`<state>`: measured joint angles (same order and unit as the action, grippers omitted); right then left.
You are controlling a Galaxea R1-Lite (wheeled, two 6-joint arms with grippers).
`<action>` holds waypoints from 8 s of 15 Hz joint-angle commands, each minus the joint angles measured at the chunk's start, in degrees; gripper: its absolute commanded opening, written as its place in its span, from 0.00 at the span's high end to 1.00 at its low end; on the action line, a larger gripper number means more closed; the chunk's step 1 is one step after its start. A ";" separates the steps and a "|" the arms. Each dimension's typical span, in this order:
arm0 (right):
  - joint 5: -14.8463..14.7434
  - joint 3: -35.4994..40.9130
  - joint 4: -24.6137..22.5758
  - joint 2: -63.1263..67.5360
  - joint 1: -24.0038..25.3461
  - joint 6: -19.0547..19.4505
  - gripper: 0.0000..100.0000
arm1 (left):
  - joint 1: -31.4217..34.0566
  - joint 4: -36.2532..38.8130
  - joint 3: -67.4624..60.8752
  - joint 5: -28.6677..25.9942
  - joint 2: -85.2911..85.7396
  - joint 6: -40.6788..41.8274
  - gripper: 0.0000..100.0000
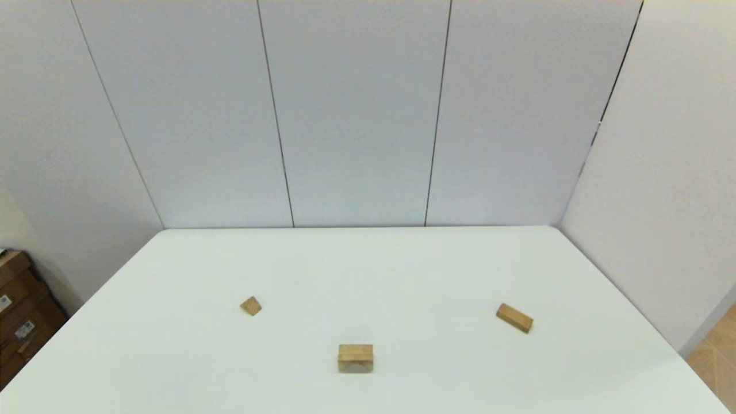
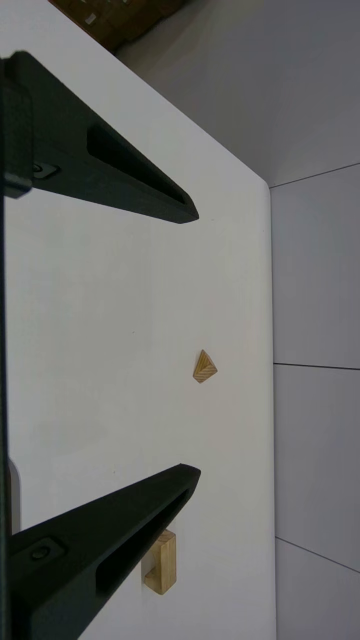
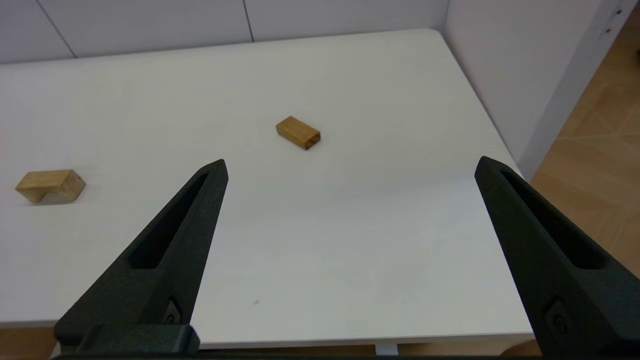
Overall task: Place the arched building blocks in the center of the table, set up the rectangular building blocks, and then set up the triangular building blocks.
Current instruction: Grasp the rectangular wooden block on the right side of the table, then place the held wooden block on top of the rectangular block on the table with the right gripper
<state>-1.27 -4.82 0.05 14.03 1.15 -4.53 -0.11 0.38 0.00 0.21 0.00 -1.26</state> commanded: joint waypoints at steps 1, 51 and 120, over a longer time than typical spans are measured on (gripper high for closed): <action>-0.14 -6.26 1.09 10.14 0.70 -0.56 0.00 | 0.02 0.06 0.00 0.06 0.00 -0.06 0.00; -0.31 -79.65 37.22 115.78 9.40 19.83 0.00 | 0.02 0.06 0.00 -0.03 0.00 0.03 0.00; -0.31 -90.37 51.81 109.45 14.76 19.48 1.00 | 0.02 0.06 0.00 0.06 0.00 -0.06 0.00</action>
<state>-1.73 -95.32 50.16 128.50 13.97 15.40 -0.11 0.40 0.00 0.21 0.00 -1.27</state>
